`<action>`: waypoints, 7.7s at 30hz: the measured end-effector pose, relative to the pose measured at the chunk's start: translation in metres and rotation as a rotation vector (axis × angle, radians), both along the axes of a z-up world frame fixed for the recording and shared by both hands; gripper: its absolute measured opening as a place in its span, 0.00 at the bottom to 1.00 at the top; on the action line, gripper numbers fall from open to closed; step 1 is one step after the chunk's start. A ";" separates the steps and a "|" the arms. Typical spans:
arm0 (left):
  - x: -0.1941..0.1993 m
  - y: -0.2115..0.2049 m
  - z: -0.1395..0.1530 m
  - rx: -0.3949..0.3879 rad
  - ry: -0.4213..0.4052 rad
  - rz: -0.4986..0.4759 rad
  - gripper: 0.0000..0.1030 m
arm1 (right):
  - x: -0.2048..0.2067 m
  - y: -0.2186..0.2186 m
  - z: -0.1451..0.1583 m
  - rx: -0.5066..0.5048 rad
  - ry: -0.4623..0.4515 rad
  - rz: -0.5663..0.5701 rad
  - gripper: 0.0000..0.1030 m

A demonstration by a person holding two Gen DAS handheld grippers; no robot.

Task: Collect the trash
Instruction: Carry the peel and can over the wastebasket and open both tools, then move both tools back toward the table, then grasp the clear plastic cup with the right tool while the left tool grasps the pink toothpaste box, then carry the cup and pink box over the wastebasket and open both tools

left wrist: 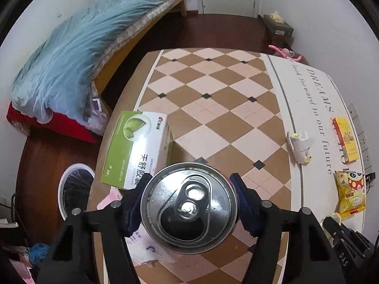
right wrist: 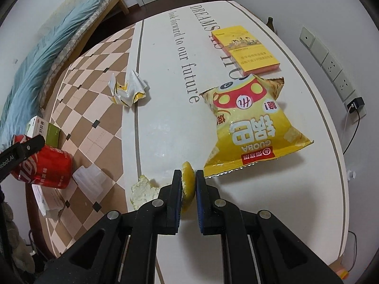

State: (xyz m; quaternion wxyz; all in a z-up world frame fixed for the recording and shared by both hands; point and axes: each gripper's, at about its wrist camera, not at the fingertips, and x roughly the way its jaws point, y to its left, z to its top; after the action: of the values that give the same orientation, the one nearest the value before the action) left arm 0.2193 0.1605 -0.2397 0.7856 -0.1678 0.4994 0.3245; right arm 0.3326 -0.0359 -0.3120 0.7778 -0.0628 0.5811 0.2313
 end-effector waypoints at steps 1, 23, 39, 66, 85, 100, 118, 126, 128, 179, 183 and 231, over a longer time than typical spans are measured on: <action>0.000 -0.001 0.001 0.010 -0.005 -0.001 0.61 | 0.000 0.000 0.001 -0.001 -0.002 0.002 0.11; -0.067 -0.001 0.110 0.106 -0.188 -0.008 0.61 | -0.051 0.029 0.102 0.119 -0.143 0.165 0.11; -0.204 0.118 0.163 0.178 -0.250 0.194 0.61 | -0.168 0.216 0.159 0.262 -0.138 0.470 0.11; -0.355 0.315 -0.109 -0.330 -0.028 0.525 0.98 | -0.304 0.449 -0.113 -0.064 0.235 0.688 0.79; -0.393 0.246 -0.038 -0.073 0.067 0.577 0.98 | -0.337 0.417 -0.029 -0.077 0.023 0.787 0.99; -0.410 0.153 0.072 0.093 -0.026 0.555 0.98 | -0.344 0.315 0.104 0.130 -0.089 0.796 0.99; -0.286 0.064 0.065 0.019 -0.058 0.410 0.99 | -0.198 0.150 0.136 0.175 -0.083 0.400 0.99; -0.157 0.051 -0.009 -0.229 -0.017 0.302 0.98 | -0.093 0.097 0.067 0.028 -0.019 0.200 0.85; -0.131 0.053 -0.027 -0.287 0.003 0.290 0.98 | -0.077 0.093 0.052 0.007 -0.003 0.182 0.80; -0.145 0.045 0.011 -0.109 -0.033 0.114 0.47 | -0.136 0.128 0.050 0.027 0.008 0.428 0.44; -0.167 0.065 0.053 -0.063 -0.103 0.136 0.47 | -0.156 0.160 0.084 0.097 -0.017 0.494 0.44; -0.379 0.284 -0.082 -0.164 0.093 0.561 0.96 | -0.323 0.447 -0.080 -0.103 0.121 0.815 0.99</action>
State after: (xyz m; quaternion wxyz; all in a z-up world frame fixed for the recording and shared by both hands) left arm -0.1601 0.4446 -0.3216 0.6252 -0.3470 0.4936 0.4951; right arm 0.0099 0.4110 -0.3924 0.5829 -0.3125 0.5642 0.4942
